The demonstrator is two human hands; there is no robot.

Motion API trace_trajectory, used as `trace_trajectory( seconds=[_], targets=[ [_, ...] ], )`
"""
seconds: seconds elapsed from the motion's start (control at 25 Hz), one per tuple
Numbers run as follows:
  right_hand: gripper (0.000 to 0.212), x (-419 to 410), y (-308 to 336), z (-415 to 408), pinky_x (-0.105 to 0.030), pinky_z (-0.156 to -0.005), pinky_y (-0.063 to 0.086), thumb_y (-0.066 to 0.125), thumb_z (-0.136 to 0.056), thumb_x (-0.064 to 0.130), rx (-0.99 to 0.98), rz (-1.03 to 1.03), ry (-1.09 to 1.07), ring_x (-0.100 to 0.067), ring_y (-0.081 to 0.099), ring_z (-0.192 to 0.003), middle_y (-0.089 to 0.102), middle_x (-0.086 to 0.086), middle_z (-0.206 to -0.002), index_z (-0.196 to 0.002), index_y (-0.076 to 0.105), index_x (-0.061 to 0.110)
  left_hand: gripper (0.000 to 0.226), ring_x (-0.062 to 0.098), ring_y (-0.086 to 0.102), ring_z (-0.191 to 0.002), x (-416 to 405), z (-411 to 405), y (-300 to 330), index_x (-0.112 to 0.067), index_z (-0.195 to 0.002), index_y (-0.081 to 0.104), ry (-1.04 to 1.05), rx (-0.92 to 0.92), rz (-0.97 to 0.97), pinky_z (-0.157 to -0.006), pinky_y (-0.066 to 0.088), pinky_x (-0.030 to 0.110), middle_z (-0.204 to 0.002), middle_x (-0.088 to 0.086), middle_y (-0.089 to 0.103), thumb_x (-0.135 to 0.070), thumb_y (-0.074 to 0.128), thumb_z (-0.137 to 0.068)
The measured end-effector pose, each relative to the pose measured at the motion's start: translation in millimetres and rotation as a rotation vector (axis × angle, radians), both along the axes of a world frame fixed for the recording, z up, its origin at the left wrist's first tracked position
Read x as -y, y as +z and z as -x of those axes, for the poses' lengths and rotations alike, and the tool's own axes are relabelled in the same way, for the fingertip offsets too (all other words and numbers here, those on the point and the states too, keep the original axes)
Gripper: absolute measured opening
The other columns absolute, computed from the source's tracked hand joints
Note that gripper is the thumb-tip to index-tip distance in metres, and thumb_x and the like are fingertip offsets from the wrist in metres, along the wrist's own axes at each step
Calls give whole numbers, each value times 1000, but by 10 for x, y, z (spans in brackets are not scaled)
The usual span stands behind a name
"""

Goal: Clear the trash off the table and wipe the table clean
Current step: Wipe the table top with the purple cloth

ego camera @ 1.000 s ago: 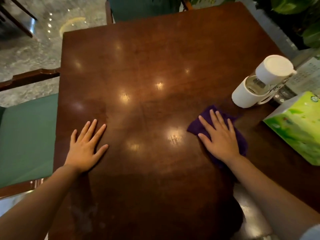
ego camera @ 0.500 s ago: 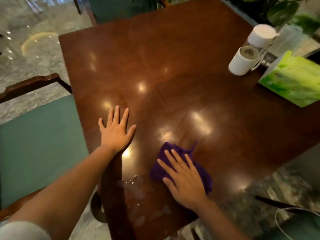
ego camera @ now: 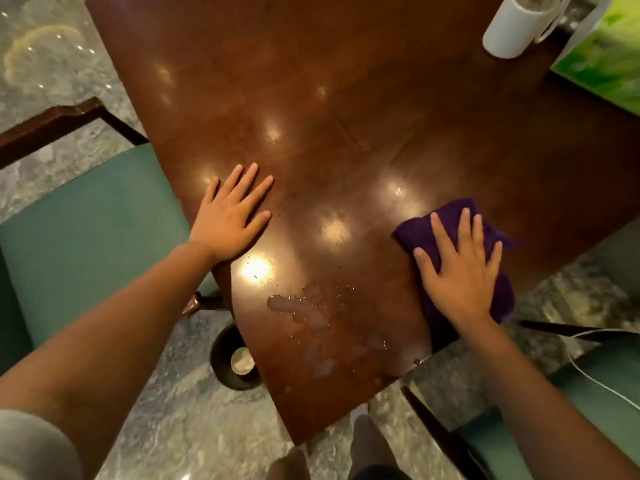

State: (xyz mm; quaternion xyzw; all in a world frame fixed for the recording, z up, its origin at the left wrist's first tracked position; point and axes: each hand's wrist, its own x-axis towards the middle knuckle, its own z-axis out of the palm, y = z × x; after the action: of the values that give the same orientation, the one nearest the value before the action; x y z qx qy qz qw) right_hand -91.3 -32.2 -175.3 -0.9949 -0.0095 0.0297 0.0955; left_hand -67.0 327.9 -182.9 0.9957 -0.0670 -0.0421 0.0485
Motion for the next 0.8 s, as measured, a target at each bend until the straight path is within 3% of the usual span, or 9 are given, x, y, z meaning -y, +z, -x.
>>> trace_trajectory(
  seconds=[0.2,0.56,0.72,0.8],
  targets=[
    [56,-655,26,735,-47,-113,7,14,-92,47,-3,-81,28,-19,6,-142,18,-5,-154,-143,26,29,56,19,-1,-143,-21,-18,-30,-36,-146,11,-13,19,20,-113,3,48,-156,0,7,-54,19,-93],
    [46,-1804,28,1800,-40,-115,13,22,-99,36,-4,-196,309,-14,14,-142,28,0,-151,-141,34,23,56,21,0,-143,-29,-14,-48,-34,-146,11,-30,19,40,-113,2,50,-157,1,7,-54,20,-94],
    [43,-1948,130,2039,-38,-114,18,25,-99,34,-20,-485,369,-9,23,-138,39,1,-146,-134,47,20,57,21,0,-143,-48,-16,-70,-36,-145,10,-29,25,29,-113,2,50,-157,0,6,-56,17,-93],
    [40,-1993,232,2067,-31,-113,19,26,-98,35,-88,-770,247,2,33,-131,50,8,-136,-127,52,23,57,21,0,-143,-50,-25,-61,-36,-146,9,-31,15,31,-113,2,50,-157,1,6,-56,17,-93]
  ],
)
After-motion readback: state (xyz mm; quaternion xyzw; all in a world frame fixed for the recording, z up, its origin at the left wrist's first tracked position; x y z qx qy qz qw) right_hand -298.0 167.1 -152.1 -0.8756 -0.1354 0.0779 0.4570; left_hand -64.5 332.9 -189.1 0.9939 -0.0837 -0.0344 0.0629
